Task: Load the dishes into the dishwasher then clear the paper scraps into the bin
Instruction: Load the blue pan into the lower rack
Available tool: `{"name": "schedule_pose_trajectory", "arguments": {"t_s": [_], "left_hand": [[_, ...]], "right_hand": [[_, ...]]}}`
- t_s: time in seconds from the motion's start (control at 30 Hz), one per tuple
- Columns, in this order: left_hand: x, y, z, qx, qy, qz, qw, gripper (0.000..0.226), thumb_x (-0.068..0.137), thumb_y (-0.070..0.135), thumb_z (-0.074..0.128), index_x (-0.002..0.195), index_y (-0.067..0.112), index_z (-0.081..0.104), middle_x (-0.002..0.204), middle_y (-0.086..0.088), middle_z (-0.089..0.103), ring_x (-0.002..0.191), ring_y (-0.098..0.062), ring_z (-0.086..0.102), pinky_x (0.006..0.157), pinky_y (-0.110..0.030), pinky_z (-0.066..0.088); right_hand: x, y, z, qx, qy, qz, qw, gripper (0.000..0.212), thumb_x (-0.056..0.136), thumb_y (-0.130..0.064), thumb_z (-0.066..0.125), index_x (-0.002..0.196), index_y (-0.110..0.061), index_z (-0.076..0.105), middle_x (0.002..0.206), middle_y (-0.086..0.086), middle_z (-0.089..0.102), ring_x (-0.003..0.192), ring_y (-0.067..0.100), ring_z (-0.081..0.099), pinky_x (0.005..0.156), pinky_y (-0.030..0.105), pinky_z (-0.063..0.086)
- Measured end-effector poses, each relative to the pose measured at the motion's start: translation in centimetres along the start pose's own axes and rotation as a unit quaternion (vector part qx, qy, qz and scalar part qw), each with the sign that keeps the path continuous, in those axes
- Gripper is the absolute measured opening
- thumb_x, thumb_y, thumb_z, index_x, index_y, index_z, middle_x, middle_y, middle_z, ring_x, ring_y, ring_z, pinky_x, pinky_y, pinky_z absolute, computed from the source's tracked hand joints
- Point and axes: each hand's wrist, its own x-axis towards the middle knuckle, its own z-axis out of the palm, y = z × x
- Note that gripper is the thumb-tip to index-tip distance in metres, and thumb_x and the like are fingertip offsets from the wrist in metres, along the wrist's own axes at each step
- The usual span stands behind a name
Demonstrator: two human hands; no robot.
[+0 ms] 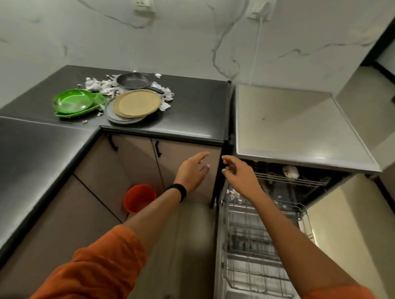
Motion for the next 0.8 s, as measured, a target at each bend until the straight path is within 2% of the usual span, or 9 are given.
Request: {"name": "schedule_pose_trajectory", "arguments": {"t_s": [0.13,0.33,0.47,0.57,0.7,0.8], "left_hand": [[0.5,-2.5,-6.0,0.028,0.032,0.01,0.999,0.057,0.098,0.028,0.061,0.152,0.024,0.042,0.149,-0.002,0.053,0.137,-0.018,0.048,0.113,-0.036,0.039],[2.3,-6.4,-12.8,0.053,0.076,0.009,0.996,0.057,0.097,0.035,0.061,0.15,0.025,0.044,0.146,0.0,0.055,0.132,-0.021,0.052,0.109,-0.041,0.042],[4.0,-8.8,-16.6,0.044,0.116,-0.006,0.992,0.053,0.096,0.034,0.063,0.147,0.026,0.049,0.144,0.001,0.057,0.135,-0.018,0.05,0.11,-0.039,0.041],[6.1,-10.9,-18.7,0.047,0.134,-0.019,0.99,0.052,0.096,0.033,0.064,0.146,0.026,0.051,0.149,0.003,0.053,0.138,-0.017,0.046,0.113,-0.041,0.039],[10.8,-13.6,-20.8,0.056,0.146,-0.026,0.987,0.048,0.097,0.033,0.063,0.143,0.027,0.053,0.143,0.003,0.058,0.132,-0.016,0.052,0.109,-0.039,0.044],[15.9,-15.2,-22.1,0.059,0.146,-0.033,0.987,0.047,0.098,0.031,0.062,0.144,0.025,0.052,0.146,0.0,0.055,0.134,-0.017,0.051,0.108,-0.034,0.04]], "right_hand": [[2.7,-5.1,4.1,0.015,0.009,-0.015,1.0,0.046,0.093,-0.019,0.065,0.139,-0.022,0.057,0.13,-0.003,0.064,0.114,0.012,0.061,0.099,0.027,0.046],[7.0,-10.4,8.0,-0.008,0.007,-0.077,0.997,0.05,0.091,-0.023,0.07,0.138,-0.018,0.057,0.134,-0.002,0.063,0.124,0.013,0.057,0.108,0.032,0.044],[11.5,-13.0,10.3,-0.022,-0.012,-0.109,0.994,0.048,0.09,-0.024,0.07,0.137,-0.018,0.059,0.131,0.0,0.065,0.12,0.016,0.06,0.105,0.035,0.047],[15.4,-14.5,12.2,-0.026,-0.024,-0.118,0.992,0.047,0.091,-0.026,0.069,0.136,-0.021,0.059,0.129,-0.001,0.066,0.116,0.017,0.062,0.1,0.031,0.048],[21.7,-15.9,14.9,-0.023,-0.047,-0.129,0.99,0.05,0.092,-0.028,0.068,0.14,-0.023,0.056,0.133,-0.004,0.063,0.116,0.014,0.061,0.098,0.031,0.049],[27.7,-16.5,16.5,-0.024,-0.059,-0.133,0.989,0.048,0.092,-0.027,0.068,0.139,-0.023,0.057,0.133,-0.003,0.063,0.118,0.015,0.061,0.097,0.029,0.046]]}}
